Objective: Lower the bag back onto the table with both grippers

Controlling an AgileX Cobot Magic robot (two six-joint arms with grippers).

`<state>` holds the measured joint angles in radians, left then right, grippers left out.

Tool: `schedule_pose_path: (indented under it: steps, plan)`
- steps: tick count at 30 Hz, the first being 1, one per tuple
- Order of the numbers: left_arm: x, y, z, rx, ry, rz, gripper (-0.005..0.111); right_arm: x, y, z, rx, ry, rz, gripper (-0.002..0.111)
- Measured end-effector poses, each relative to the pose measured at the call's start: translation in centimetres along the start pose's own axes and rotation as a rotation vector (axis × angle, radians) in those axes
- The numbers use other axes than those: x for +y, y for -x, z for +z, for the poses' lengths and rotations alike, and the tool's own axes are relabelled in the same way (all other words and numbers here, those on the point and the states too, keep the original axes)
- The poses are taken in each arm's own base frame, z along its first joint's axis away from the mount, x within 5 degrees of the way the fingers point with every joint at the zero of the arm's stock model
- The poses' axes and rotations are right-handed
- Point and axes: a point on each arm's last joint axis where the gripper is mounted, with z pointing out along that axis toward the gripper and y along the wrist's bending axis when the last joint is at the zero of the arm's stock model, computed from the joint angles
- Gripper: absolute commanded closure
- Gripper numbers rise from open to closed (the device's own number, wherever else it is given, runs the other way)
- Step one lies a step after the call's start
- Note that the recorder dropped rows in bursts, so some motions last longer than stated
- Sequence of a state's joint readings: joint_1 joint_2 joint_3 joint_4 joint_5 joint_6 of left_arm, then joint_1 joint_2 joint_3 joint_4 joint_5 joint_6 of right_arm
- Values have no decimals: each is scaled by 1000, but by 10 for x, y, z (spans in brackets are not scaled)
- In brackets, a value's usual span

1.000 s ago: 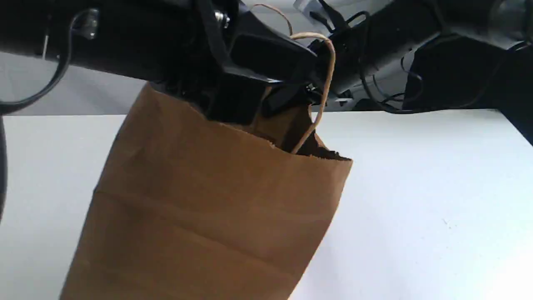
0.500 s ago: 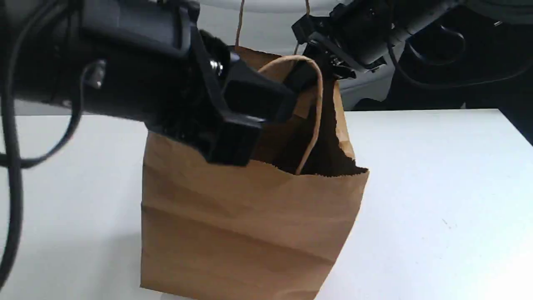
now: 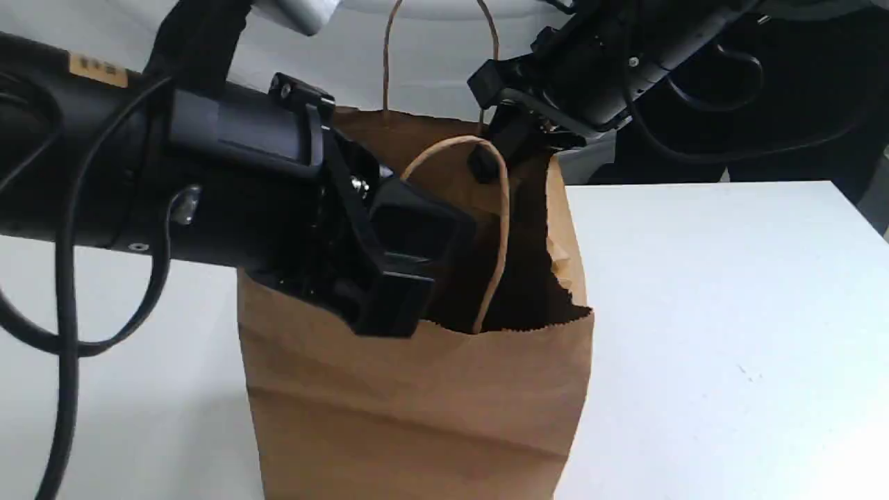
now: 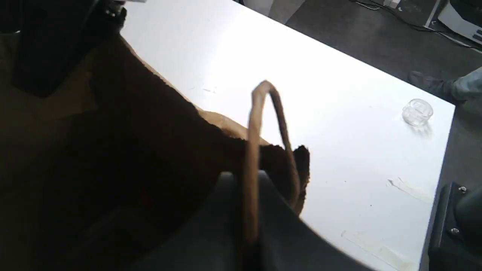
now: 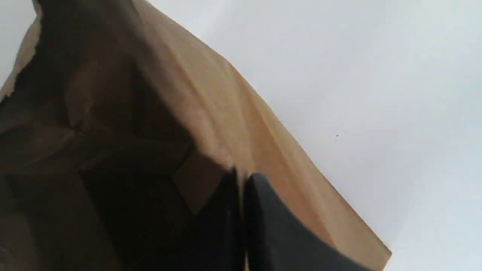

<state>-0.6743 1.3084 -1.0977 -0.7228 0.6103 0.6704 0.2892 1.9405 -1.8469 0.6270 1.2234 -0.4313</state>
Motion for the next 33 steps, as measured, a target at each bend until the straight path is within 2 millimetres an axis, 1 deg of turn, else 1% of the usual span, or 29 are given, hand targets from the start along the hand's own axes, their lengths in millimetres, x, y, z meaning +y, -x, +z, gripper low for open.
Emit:
schedule_pose_path:
  steps: [2,7,10,14,26,33]
  plan:
    - [0,0,0,0,0,0,93,0,0,0,0,0,0,97]
    - [0,0,0,0,0,-1,68,0,0,0,0,0,4,66]
    - [0,0,0,-1,0,-2,58,0,0,0,0,0,4,56]
    - [1,1,0,-15,12,-5,56,0,0,0,0,0,4,53]
    - [3,3,-1,-28,38,15,56,0,0,-1,3,-11,-2,53]
    - [1,5,-18,-45,89,75,56,0,0,-1,3,-12,-2,53]
